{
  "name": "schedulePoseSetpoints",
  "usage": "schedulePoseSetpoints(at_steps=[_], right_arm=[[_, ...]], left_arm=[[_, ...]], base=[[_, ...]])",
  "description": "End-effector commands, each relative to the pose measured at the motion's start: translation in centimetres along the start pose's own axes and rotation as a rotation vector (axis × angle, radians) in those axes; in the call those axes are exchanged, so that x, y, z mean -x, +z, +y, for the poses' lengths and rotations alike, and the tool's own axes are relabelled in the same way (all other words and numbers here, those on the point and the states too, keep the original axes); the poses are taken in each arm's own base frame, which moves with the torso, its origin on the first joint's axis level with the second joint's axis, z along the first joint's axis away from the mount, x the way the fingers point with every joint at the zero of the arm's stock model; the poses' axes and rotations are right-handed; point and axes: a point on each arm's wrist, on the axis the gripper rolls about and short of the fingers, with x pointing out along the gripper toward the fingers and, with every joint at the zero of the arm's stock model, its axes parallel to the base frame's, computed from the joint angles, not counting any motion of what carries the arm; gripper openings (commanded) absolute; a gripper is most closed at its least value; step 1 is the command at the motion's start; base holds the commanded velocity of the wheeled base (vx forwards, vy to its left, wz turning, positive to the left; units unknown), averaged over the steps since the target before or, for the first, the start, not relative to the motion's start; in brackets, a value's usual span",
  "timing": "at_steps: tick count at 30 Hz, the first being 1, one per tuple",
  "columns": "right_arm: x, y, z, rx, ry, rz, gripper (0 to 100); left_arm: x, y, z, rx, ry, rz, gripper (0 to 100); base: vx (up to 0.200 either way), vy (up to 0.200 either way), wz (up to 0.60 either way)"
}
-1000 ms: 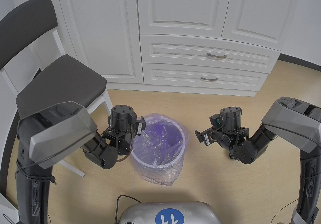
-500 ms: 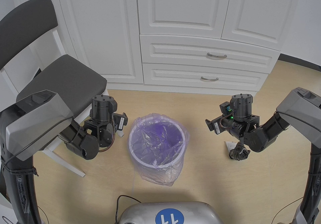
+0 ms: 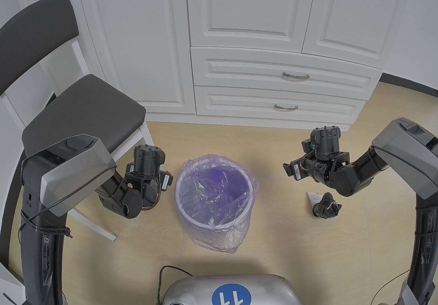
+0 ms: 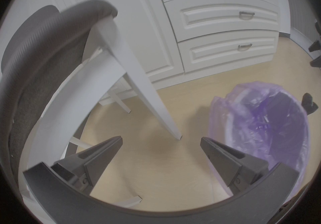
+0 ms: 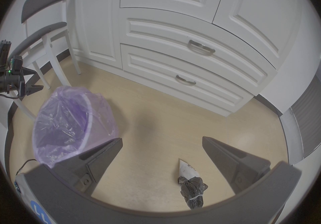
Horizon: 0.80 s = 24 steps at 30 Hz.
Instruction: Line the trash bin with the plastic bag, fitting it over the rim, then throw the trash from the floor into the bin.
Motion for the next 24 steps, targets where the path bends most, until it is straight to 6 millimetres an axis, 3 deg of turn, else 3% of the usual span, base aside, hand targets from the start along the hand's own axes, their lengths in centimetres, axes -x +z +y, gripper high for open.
schedulePoseSetpoints(at_steps=[1,7,19,24], right_arm=[[-1.5,-1.4,0.4,0.006,0.004,0.036,100],[-2.3,-2.1,0.7,0.009,0.006,0.049,100],[-2.8,-2.4,0.8,0.014,0.013,0.086,100],[-3.1,-2.6,0.9,0.015,0.013,0.089,100]], left_arm=[[-1.8,-1.5,0.2,-0.004,0.019,0.04,100],[-2.6,-2.2,0.1,-0.005,0.024,0.053,100],[-4.5,-5.6,-1.8,-0.032,0.004,0.117,100],[-4.6,-5.8,-2.0,-0.022,-0.005,0.13,100]], base=[[0.0,0.0,0.0],[0.0,0.0,0.0],[0.0,0.0,0.0],[0.0,0.0,0.0]])
